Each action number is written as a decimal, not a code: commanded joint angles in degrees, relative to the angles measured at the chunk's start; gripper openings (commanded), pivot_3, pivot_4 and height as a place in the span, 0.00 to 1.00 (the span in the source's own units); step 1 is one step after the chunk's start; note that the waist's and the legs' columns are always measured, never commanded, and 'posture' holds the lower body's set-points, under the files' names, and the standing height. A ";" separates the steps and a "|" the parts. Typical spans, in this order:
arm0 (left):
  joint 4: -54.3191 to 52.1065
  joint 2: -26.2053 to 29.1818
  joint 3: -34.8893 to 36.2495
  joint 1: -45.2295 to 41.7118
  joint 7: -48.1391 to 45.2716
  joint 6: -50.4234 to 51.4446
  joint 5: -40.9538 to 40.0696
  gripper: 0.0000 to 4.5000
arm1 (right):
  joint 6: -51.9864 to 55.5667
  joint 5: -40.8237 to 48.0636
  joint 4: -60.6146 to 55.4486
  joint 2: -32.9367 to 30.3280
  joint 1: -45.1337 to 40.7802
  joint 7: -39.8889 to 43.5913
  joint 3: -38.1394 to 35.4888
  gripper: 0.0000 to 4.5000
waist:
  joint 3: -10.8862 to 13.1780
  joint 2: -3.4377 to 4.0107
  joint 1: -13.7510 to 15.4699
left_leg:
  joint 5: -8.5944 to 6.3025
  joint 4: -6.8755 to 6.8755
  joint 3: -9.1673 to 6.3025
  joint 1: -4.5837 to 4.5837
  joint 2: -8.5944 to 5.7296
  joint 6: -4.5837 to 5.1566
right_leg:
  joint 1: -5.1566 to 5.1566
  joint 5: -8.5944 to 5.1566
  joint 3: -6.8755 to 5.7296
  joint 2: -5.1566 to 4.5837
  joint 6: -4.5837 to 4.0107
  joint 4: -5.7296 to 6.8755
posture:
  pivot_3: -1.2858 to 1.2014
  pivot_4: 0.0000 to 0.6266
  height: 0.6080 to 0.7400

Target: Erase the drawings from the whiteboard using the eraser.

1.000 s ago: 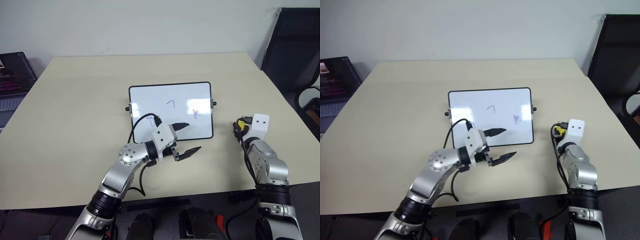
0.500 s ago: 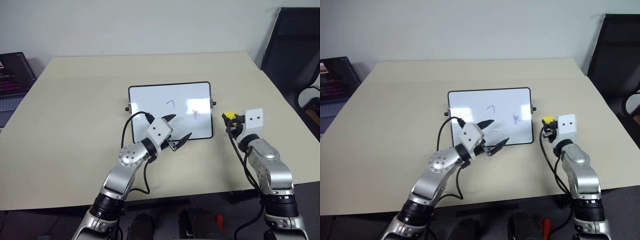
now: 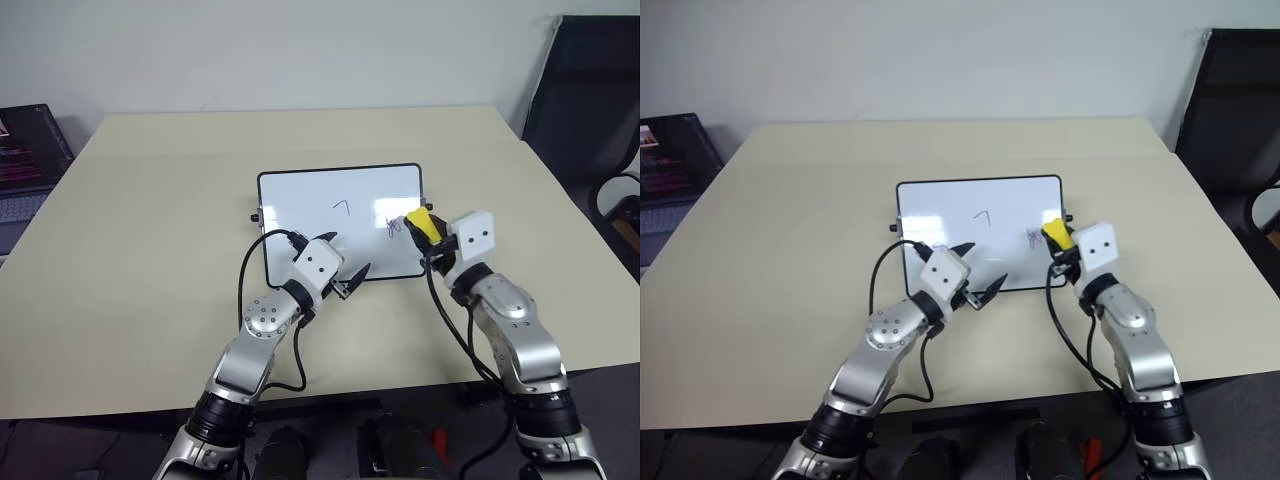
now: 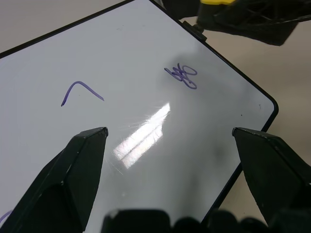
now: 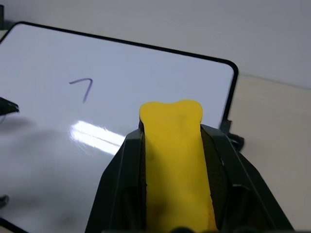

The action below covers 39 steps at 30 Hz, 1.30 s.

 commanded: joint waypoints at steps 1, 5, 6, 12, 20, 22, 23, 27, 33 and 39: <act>0.10 -0.74 0.75 -1.62 0.52 -0.14 -0.10 1.00 | -2.06 -1.82 3.03 1.79 -4.23 -0.81 1.57 0.27 | 0.00 0.00 0.04 | 0.00 0.00 0.00 0.02 0.00 0.00 | 0.00 0.00 0.00 0.00 0.00 0.00 | 0.52 0.24 1.00; 0.50 -1.62 1.17 -2.40 0.88 0.58 -0.42 1.00 | -0.81 -4.18 8.32 3.34 -8.66 -2.37 2.65 0.27 | 0.00 0.00 0.12 | 0.00 0.00 -0.01 0.03 0.00 0.00 | -0.03 0.01 -0.01 0.00 0.00 -0.03 | 0.52 0.24 1.00; 0.48 -1.72 1.21 -2.45 0.86 0.71 -0.39 1.00 | -0.09 -4.89 9.52 3.40 -9.52 -2.80 2.89 0.27 | 0.00 0.00 0.12 | 0.00 0.00 -0.01 0.03 0.00 0.00 | -0.03 0.01 0.00 0.00 0.00 -0.03 | 0.52 0.24 1.00; -0.69 -1.52 1.47 -2.17 0.63 1.43 -0.19 1.00 | 4.13 -6.44 12.36 4.21 -12.53 -4.00 2.92 0.27 | 0.00 0.00 0.14 | 0.00 -0.01 -0.03 0.01 0.00 0.00 | -0.05 0.01 0.03 -0.01 0.00 -0.04 | 0.52 0.24 1.00; -1.45 -1.41 1.76 -2.44 0.87 1.89 0.03 1.00 | 10.87 -8.86 4.81 1.09 -6.47 -2.40 4.86 0.27 | -0.01 0.00 0.14 | 0.00 0.02 -0.04 0.05 0.00 0.00 | -0.02 0.01 0.03 -0.01 0.00 0.04 | 0.52 0.24 1.00; -1.53 -1.48 1.76 -2.44 0.79 1.91 0.10 1.00 | 12.70 -8.72 2.49 0.39 -4.51 -2.00 4.81 0.27 | -0.01 0.00 0.13 | 0.00 0.02 -0.04 0.04 0.00 0.00 | -0.01 0.01 0.03 -0.02 0.00 0.04 | 0.52 0.24 1.00; -1.49 -1.50 1.80 -2.46 0.73 1.89 0.13 1.00 | 13.39 -8.87 1.58 -0.15 -3.55 -1.67 4.88 0.27 | -0.01 0.00 0.13 | 0.00 0.03 -0.03 0.03 0.00 0.00 | -0.01 0.02 0.03 -0.01 0.00 0.05 | 0.52 0.24 1.00; -1.12 -1.44 2.01 -2.74 0.51 1.74 0.06 1.00 | 16.20 -9.09 -1.35 -2.22 0.16 -0.78 4.66 0.27 | -0.02 -0.02 0.13 | 0.00 0.06 -0.01 0.05 -0.01 0.00 | 0.04 0.02 0.01 -0.02 0.01 0.08 | 0.52 0.24 1.00; -0.62 -1.46 2.02 -3.17 0.34 1.50 0.02 1.00 | 16.69 -8.24 -2.76 -2.99 0.05 -0.63 2.96 0.27 | -0.02 -0.02 0.02 | 0.01 0.08 0.02 0.08 -0.02 0.02 | 0.04 0.02 0.02 -0.01 0.01 0.18 | 0.52 0.24 1.00; -0.39 -1.71 1.86 -3.37 0.41 1.33 0.05 1.00 | 11.51 -5.13 -2.87 -0.40 -3.17 -0.97 -0.35 0.27 | -0.01 -0.02 0.00 | 0.02 0.08 0.02 0.05 -0.03 0.02 | -0.01 0.02 0.02 -0.01 0.01 0.16 | 0.52 0.24 1.00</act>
